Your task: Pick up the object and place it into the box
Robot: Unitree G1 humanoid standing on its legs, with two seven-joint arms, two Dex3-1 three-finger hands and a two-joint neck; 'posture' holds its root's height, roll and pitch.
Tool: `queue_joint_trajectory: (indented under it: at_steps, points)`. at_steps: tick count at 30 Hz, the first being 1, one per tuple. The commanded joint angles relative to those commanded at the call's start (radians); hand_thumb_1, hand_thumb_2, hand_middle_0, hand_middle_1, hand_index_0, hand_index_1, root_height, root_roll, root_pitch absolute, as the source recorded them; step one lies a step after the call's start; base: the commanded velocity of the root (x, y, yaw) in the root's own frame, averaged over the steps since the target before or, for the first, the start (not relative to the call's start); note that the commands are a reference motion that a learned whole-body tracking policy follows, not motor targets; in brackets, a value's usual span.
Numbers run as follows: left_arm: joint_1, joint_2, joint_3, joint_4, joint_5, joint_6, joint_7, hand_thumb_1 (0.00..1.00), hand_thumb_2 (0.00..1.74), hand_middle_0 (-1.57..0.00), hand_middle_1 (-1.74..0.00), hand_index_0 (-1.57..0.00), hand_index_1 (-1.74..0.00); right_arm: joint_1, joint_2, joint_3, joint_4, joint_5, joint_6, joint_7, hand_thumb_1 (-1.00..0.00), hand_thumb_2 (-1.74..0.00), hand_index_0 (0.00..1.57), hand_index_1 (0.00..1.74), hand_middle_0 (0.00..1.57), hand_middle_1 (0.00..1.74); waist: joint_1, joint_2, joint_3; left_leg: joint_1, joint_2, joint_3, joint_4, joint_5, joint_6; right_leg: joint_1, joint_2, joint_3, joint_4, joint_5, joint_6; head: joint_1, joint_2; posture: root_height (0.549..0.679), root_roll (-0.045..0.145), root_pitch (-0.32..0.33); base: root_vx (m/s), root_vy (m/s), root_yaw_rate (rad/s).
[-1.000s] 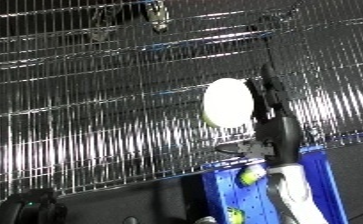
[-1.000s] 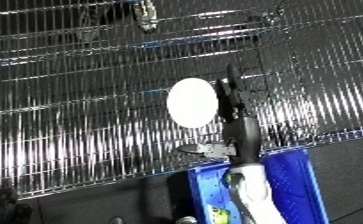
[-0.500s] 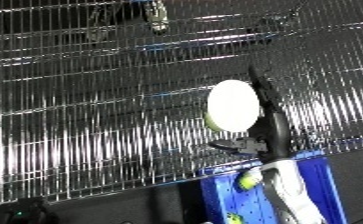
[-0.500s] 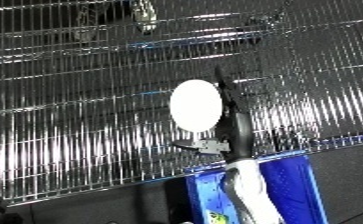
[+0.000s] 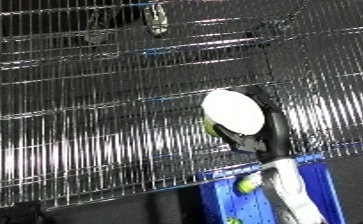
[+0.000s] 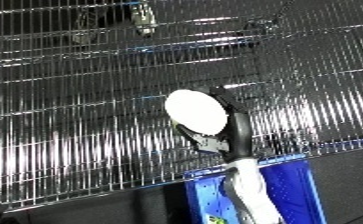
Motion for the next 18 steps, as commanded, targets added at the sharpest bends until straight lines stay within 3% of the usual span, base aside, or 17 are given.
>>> queue_joint_trajectory:
  at_steps: [7,9,18]
  points:
    - [0.023,0.007,0.016,-0.013,0.004,-0.007,-0.007,1.00,1.74,-1.57,-1.74,-1.57,-1.74,0.031,-0.005,-0.011,-0.080,-0.041,0.003,-0.031,-0.85,-1.48,1.33,1.48,1.33,1.48,-0.008,-0.007,0.000,0.031,-0.001,0.001,-0.029,0.006,-0.0014,0.034,0.0048,0.002,-0.031,0.007,-0.0003,0.011,-0.006,0.602,0.045,0.157,-0.029,-0.018,-0.027]
    - [0.051,0.009,0.032,-0.024,0.015,-0.017,-0.018,1.00,1.74,-1.57,-1.74,-1.57,-1.74,0.082,0.002,-0.025,-0.172,-0.081,0.011,-0.062,-0.85,-1.48,1.33,1.48,1.33,1.48,-0.019,-0.015,0.000,0.059,0.000,0.008,-0.051,0.005,-0.0006,0.061,0.0110,0.007,-0.053,0.009,0.0001,0.026,-0.021,0.607,0.044,0.149,-0.035,-0.024,-0.074]
    - [0.116,0.007,0.094,-0.060,0.053,-0.014,-0.055,1.00,1.74,-1.57,-1.74,-1.57,-1.74,0.285,0.006,-0.107,-0.359,-0.150,0.002,-0.131,-0.85,-1.48,1.33,1.48,1.33,1.48,-0.067,-0.034,0.000,0.129,0.017,0.030,-0.079,-0.005,0.0020,0.130,0.0171,0.029,-0.105,0.022,0.0091,0.049,-0.084,0.616,0.046,0.118,-0.031,-0.010,-0.156]
